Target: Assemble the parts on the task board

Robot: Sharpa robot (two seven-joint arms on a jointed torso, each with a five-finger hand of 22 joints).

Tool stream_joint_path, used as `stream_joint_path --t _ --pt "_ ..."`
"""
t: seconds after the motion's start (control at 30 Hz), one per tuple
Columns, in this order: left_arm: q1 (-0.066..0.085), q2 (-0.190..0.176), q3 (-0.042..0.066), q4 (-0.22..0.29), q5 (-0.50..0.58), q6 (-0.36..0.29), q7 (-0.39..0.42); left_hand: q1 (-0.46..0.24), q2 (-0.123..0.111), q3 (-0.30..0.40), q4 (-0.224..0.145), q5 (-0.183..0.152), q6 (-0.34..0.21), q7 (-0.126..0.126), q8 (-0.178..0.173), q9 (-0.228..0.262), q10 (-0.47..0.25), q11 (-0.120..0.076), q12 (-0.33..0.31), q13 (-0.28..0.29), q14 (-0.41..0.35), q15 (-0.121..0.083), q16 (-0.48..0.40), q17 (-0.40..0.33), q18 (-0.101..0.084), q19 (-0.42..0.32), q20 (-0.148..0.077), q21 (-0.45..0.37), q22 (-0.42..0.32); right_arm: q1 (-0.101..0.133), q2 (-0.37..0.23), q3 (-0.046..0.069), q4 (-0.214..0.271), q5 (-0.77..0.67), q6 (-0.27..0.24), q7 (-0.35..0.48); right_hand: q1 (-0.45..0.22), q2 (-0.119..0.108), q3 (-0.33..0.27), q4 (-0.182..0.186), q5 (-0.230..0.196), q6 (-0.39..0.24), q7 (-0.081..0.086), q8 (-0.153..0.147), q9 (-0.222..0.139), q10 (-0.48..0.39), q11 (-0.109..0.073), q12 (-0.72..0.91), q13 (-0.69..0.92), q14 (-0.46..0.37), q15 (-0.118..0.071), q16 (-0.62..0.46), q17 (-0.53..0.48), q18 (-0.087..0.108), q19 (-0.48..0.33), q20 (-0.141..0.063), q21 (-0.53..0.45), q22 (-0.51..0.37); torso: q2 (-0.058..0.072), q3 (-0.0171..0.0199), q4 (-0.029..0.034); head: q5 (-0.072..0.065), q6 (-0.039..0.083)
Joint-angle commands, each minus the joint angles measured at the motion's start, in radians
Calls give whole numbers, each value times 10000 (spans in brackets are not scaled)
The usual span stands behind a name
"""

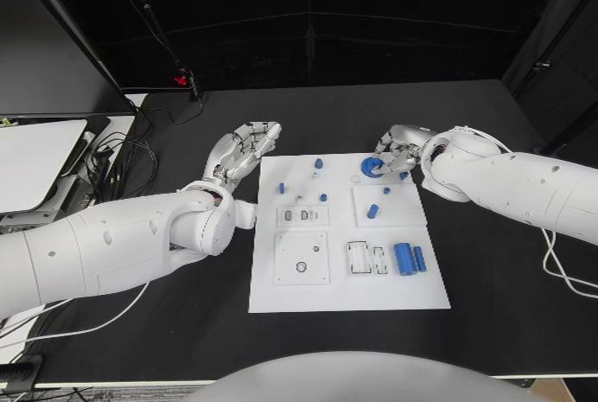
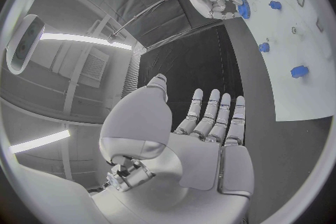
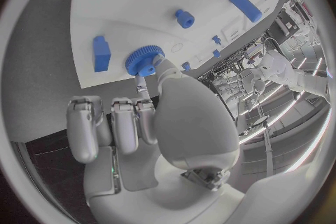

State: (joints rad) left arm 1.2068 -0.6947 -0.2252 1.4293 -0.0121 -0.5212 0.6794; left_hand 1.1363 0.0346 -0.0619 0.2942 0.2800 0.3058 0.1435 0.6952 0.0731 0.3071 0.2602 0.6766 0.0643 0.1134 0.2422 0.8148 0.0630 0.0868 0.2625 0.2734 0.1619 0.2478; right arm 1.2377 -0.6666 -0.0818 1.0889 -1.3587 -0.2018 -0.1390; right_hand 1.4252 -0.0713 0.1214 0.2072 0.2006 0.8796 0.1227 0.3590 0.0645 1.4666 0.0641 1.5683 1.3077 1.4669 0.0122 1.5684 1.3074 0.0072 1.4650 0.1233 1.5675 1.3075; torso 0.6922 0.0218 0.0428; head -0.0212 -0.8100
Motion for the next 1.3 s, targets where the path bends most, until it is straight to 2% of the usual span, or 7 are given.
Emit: stream_joint_path --t 0.03,0.23,0.3,0.57,0.7,0.93,1.3 --pt "16 10 11 9 -65 91 3273 36 100 -70 -16 59 58 1525 20 -11 44 26 35 1 2 89 69 15 104 -1 43 37 4 -76 8 -39 60 -157 346 -287 73 271 141 -56 42 389 -14 -115 43 1041 -71 25 2631 1039 -73 24 2634 -72 1058 -77 33 2633 4 7 2 17 -9" --pt "16 1 11 8 -65 97 3260 36 100 -70 -16 59 58 1525 20 -11 44 26 35 1 2 89 69 15 104 -1 43 37 4 -118 -13 -38 169 -225 -120 -198 241 535 390 -211 98 976 -36 -348 47 1041 -82 25 2631 1039 -65 24 2634 -72 1058 -71 33 2633 -12 11 -3 31 -8" --pt "16 -6 11 12 -65 94 3253 36 100 -70 -16 59 58 1525 20 -11 44 26 35 1 2 89 69 15 104 -1 43 37 4 -126 -35 -38 228 -235 -601 7 288 567 453 -274 136 1150 -14 -431 49 1041 -67 25 2631 1039 -56 24 2634 -72 1058 -67 33 2633 -1 -2 -12 35 15" --pt "16 -34 11 31 -65 116 3221 39 124 -75 -16 61 55 1526 20 -16 41 27 35 1 3 94 70 15 103 -6 47 39 6 -141 -188 -36 484 17 -2383 853 393 621 632 -448 331 1361 86 -787 34 1041 30 25 2631 1039 4 24 2634 -72 1058 -20 33 2633 5 -5 -8 69 63" --pt "16 -68 11 43 -65 115 3215 42 134 -76 -16 63 54 1526 19 -18 40 27 36 1 3 96 70 15 102 -11 48 39 4 -139 -320 -31 706 200 -2984 1144 396 624 648 -462 370 1401 86 -818 38 1041 33 25 2631 1039 9 24 2634 -72 1058 -14 33 2633 -6 -17 -31 97 63" --pt "16 -83 11 33 -65 129 3202 43 142 -77 -16 63 54 1526 20 -20 39 28 37 1 3 98 70 15 102 -20 50 35 -2 -123 -397 -19 1075 512 -3046 1302 258 571 602 -412 407 1498 94 -948 41 1041 45 25 2631 1039 19 24 2634 -72 1058 3 33 2633 0 -15 -26 139 64" --pt "16 -88 11 25 -65 148 3191 44 150 -82 -16 63 55 1526 21 -21 39 28 38 1 4 100 71 15 101 -27 52 33 -6 -112 141 -12 1217 486 -2754 1213 391 698 742 -512 644 1644 65 -1116 53 1041 19 25 2631 1039 14 24 2634 -72 1058 7 33 2633 5 -9 -9 144 72"
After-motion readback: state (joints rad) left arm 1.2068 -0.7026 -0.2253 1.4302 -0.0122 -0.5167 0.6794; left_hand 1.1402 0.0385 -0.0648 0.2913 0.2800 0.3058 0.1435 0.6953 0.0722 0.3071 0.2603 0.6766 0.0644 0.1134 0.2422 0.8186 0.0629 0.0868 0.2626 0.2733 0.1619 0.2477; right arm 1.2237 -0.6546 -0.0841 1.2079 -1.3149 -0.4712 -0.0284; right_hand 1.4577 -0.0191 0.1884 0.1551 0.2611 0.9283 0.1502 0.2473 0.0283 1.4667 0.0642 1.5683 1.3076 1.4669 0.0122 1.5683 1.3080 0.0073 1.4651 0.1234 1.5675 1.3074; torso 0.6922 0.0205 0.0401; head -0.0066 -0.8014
